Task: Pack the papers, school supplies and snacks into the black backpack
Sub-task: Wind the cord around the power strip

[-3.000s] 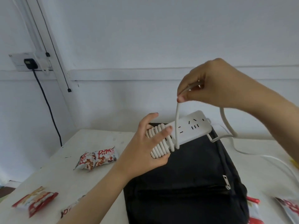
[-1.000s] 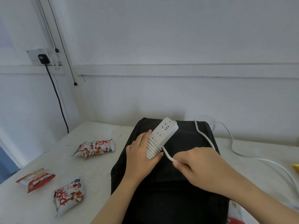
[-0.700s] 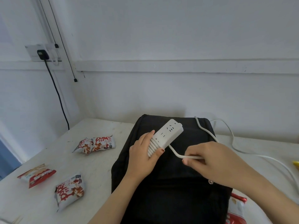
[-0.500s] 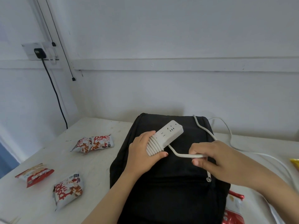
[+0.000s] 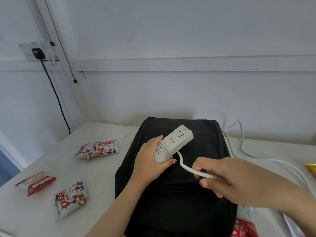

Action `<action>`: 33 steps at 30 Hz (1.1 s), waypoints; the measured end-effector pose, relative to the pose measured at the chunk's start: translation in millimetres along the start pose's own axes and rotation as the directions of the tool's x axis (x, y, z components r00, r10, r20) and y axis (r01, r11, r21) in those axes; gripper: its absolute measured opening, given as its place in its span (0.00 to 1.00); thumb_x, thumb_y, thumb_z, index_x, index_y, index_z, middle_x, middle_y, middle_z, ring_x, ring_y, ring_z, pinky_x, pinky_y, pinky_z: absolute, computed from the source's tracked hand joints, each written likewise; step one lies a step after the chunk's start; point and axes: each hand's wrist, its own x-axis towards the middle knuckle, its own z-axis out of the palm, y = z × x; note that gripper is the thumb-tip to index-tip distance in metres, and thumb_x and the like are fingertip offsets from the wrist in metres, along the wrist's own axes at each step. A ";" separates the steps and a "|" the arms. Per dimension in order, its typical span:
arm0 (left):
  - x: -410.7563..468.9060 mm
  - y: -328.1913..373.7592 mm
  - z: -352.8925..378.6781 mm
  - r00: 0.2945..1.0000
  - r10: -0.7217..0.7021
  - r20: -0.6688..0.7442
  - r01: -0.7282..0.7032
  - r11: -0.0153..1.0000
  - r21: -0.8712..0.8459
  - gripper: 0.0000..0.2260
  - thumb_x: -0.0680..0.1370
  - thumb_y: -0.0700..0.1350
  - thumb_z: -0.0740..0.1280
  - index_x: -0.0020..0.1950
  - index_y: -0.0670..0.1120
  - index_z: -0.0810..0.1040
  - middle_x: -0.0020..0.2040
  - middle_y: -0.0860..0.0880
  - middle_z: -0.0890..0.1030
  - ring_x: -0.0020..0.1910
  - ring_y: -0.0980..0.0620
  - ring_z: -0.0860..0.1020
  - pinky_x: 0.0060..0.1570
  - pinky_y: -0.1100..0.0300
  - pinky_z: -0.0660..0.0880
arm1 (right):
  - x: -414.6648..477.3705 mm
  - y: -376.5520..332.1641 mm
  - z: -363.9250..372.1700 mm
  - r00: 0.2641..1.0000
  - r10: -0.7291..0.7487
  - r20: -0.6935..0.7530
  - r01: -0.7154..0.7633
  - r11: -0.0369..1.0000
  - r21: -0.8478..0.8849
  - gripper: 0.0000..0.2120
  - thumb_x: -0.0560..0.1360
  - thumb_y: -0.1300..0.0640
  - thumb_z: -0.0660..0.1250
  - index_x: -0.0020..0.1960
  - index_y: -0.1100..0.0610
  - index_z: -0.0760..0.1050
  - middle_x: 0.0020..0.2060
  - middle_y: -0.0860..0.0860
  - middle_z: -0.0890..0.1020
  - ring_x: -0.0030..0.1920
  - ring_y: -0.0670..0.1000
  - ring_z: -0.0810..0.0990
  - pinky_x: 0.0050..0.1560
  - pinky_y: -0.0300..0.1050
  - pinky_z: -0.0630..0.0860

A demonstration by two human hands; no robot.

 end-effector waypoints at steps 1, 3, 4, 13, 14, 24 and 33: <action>-0.1 0.0 0.0 1.000 -0.002 0.001 0.002 1.000 0.002 0.37 0.64 0.60 0.75 0.69 0.55 0.65 0.64 0.57 0.71 0.57 0.62 0.67 0.56 0.65 0.65 | -2.1 -1.3 1.9 1.000 -0.003 -0.031 0.000 0.995 -0.103 0.03 0.79 0.47 0.57 0.49 0.45 0.65 0.35 0.47 0.77 0.35 0.46 0.75 0.36 0.38 0.71; -0.5 0.1 -0.5 1.000 -0.005 0.006 0.005 1.000 0.005 0.37 0.63 0.60 0.75 0.69 0.55 0.65 0.63 0.58 0.71 0.56 0.62 0.67 0.55 0.65 0.65 | -6.3 -6.8 3.1 0.995 -0.016 -0.097 -0.006 0.973 -0.231 0.04 0.79 0.44 0.53 0.49 0.43 0.62 0.37 0.47 0.76 0.38 0.47 0.73 0.38 0.39 0.69; -1.0 0.0 -0.7 1.000 -0.005 0.010 0.005 1.000 0.007 0.38 0.63 0.60 0.75 0.69 0.56 0.64 0.62 0.59 0.70 0.56 0.62 0.67 0.55 0.65 0.65 | -7.8 -9.8 3.5 0.993 -0.031 -0.110 -0.002 0.956 -0.292 0.05 0.79 0.43 0.51 0.48 0.43 0.61 0.38 0.47 0.75 0.38 0.47 0.73 0.39 0.39 0.68; -1.3 3.5 1.7 0.999 0.054 -0.007 -0.054 0.999 -0.004 0.35 0.65 0.57 0.76 0.68 0.52 0.67 0.61 0.55 0.73 0.56 0.60 0.70 0.57 0.63 0.69 | 16.1 -46.4 15.6 0.967 -0.255 0.012 0.236 0.873 -0.426 0.12 0.81 0.48 0.51 0.42 0.51 0.64 0.29 0.45 0.62 0.27 0.43 0.59 0.30 0.33 0.53; -1.2 3.3 1.7 0.998 0.057 0.002 -0.057 0.998 0.002 0.36 0.65 0.58 0.74 0.69 0.52 0.66 0.62 0.55 0.73 0.56 0.60 0.69 0.57 0.64 0.68 | 20.9 -46.6 11.7 0.959 -0.282 0.018 0.259 0.852 -0.455 0.12 0.80 0.48 0.54 0.40 0.49 0.66 0.27 0.44 0.59 0.25 0.42 0.57 0.29 0.32 0.52; -12.3 5.9 4.9 0.996 0.037 0.080 -0.023 0.985 -0.169 0.43 0.63 0.58 0.75 0.71 0.44 0.62 0.51 0.57 0.76 0.51 0.57 0.76 0.52 0.57 0.75 | 74.3 -45.3 -50.5 0.891 -0.350 -0.289 0.203 0.877 -0.436 0.08 0.78 0.47 0.60 0.43 0.47 0.75 0.34 0.43 0.77 0.35 0.44 0.70 0.38 0.41 0.68; -31.8 10.7 -1.2 0.940 0.324 -0.109 -0.327 0.945 -0.009 0.43 0.69 0.56 0.72 0.75 0.60 0.48 0.63 0.57 0.68 0.62 0.59 0.67 0.61 0.65 0.67 | 129.7 9.4 -78.7 0.934 -0.054 -0.352 -0.007 0.986 -0.169 0.08 0.73 0.46 0.68 0.42 0.49 0.82 0.38 0.45 0.83 0.41 0.46 0.78 0.44 0.43 0.74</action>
